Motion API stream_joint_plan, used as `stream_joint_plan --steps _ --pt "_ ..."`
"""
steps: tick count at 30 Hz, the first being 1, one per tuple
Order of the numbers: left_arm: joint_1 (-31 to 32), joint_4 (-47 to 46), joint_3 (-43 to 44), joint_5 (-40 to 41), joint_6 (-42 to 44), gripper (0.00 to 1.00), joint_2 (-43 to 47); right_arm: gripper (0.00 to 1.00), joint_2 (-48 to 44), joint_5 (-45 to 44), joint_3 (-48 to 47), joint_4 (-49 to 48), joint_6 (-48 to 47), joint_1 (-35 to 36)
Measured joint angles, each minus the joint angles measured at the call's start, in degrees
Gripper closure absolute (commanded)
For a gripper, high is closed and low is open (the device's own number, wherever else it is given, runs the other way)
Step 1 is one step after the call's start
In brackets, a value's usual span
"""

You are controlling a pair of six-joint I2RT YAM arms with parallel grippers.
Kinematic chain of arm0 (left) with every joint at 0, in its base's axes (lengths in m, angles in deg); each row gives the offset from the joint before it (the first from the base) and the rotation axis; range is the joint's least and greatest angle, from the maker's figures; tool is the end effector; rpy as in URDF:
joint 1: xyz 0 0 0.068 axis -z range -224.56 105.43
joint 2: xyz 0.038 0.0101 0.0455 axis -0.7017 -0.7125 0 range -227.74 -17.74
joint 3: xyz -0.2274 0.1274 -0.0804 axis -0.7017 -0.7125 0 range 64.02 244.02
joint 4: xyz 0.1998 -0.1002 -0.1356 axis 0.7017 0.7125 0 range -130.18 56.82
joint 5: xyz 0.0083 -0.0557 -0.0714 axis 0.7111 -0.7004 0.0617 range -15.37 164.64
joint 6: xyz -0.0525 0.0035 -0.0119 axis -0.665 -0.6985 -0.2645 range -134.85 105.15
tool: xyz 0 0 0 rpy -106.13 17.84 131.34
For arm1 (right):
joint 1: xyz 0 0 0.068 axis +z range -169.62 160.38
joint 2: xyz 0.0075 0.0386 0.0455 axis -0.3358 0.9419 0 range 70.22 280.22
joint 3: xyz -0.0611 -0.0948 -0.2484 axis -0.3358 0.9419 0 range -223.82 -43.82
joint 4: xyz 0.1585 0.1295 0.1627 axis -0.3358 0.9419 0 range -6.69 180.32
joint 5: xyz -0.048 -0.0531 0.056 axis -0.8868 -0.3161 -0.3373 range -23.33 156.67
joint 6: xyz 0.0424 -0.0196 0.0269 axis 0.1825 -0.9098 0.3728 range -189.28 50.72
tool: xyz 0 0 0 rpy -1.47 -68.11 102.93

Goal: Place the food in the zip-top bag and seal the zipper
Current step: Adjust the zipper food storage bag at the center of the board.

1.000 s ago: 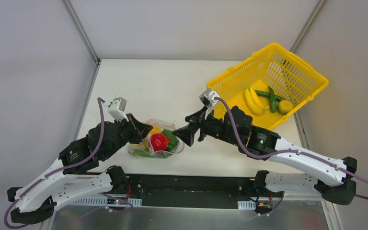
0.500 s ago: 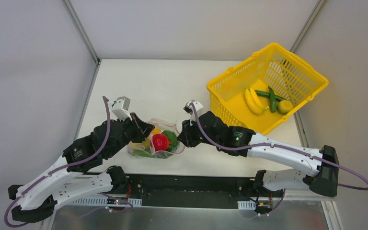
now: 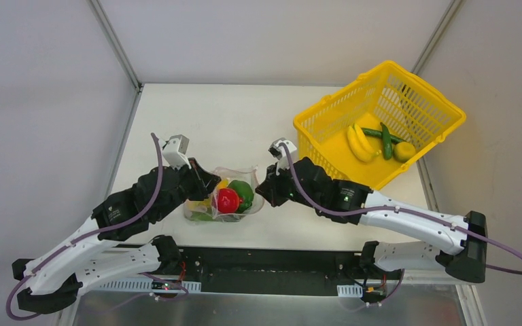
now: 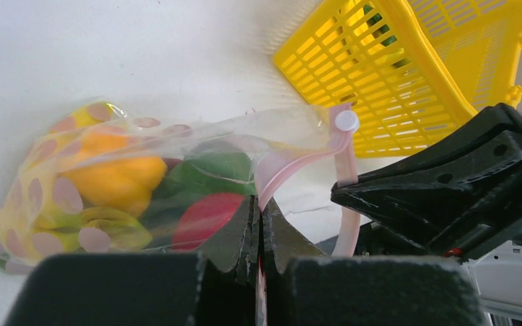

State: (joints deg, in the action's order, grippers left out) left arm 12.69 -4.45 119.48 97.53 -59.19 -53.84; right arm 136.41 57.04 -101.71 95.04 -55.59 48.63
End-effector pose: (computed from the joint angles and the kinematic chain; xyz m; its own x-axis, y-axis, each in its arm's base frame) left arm 0.0768 -0.0939 0.3767 -0.5094 -0.3980 -0.7629 0.3033 0.7467 -0.5921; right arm 0.1046 0.2458 0.3417 -0.3261 -0.1880 -0.9264 -0.8031 0.5721 0.1666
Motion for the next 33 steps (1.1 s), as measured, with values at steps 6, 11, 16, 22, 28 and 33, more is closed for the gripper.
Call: stream_joint_plan --steps 6,11,16,22,28,33 --pt "0.0 3.6 3.4 -1.4 2.0 0.96 -1.5 1.0 -2.6 1.9 0.0 -3.0 1.0 0.0" --pt "0.0 7.5 9.0 -2.5 5.8 0.7 -1.8 1.0 -3.8 3.1 0.1 -8.5 2.5 -0.2" --pt "0.0 9.6 11.6 -2.9 8.5 0.37 -1.7 1.0 -2.9 2.4 0.0 -10.7 4.7 -1.4" --pt "0.0 11.6 11.4 -3.2 10.5 0.2 -1.6 1.0 -0.7 0.7 0.0 -11.1 8.7 -4.4" --pt "0.0 12.4 10.5 -9.7 15.4 0.13 -0.3 1.0 1.8 0.9 -0.5 -11.0 12.7 -8.9" --pt "0.0 13.2 10.4 -17.3 20.3 0.15 -0.9 1.0 3.1 2.4 -1.0 -10.9 14.6 -11.1"
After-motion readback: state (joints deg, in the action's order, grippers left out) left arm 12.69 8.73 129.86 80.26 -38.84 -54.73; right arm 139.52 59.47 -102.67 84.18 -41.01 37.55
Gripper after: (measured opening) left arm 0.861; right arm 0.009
